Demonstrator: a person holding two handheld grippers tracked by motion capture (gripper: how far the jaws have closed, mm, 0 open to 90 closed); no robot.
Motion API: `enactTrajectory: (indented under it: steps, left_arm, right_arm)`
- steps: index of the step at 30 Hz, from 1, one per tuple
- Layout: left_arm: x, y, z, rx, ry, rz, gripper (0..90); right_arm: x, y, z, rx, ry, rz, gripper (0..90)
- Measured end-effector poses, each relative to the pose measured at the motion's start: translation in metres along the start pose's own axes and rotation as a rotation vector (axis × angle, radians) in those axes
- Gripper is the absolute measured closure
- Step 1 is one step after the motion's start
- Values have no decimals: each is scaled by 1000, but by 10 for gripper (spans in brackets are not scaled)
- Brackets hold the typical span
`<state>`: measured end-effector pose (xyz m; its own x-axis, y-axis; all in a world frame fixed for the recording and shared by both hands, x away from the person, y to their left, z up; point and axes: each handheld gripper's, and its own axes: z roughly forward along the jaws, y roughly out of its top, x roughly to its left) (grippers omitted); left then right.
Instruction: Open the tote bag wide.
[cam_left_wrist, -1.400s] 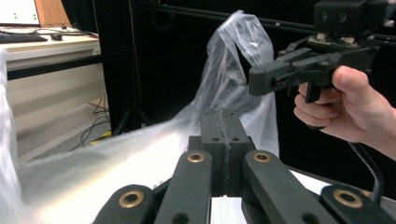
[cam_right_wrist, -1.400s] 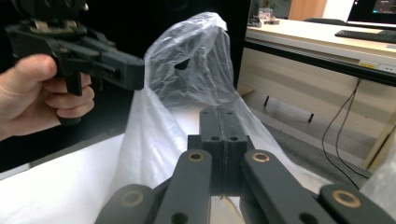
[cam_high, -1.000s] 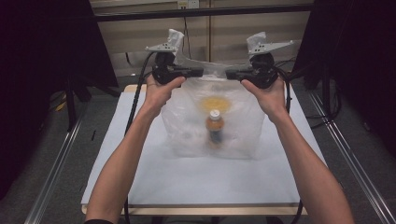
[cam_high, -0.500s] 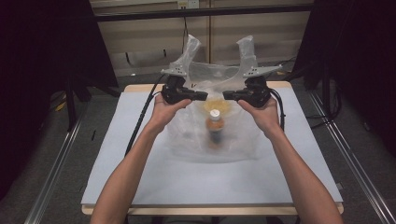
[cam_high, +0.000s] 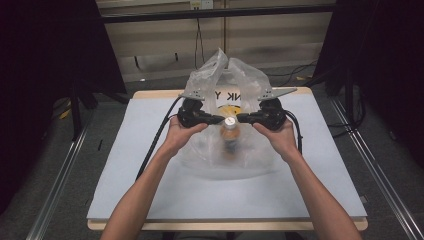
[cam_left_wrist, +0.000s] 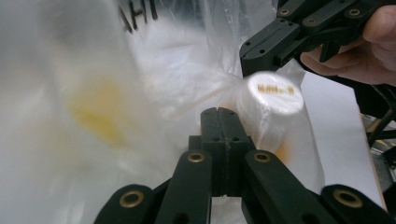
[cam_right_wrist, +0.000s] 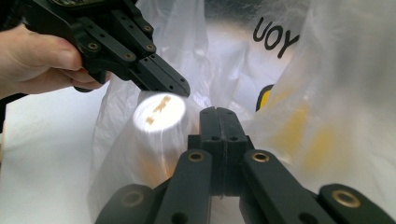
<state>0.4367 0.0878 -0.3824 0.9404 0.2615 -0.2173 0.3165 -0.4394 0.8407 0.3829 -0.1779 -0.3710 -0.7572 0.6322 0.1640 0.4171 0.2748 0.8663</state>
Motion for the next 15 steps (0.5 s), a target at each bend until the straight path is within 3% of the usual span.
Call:
enactTrajectory:
  steps: [2,4,7,12,15]
  left_arm:
    - [-2,-4,-1,-15,-7,-5,900]
    - [-1,-8,-3,3,-4,6,900]
    - [-2,-13,-4,3,-11,4,900]
    - [-8,-12,-7,10,-29,31,900]
    - [-12,-8,-12,-14,-38,35,900]
  right_arm:
    - [1,-4,0,12,0,-6,900]
    - [0,-7,0,24,-2,-4,900]
    - [2,-14,2,35,26,-2,900]
    - [4,-19,-2,41,34,-8,900]
    - [6,-16,-11,-6,47,-2,900]
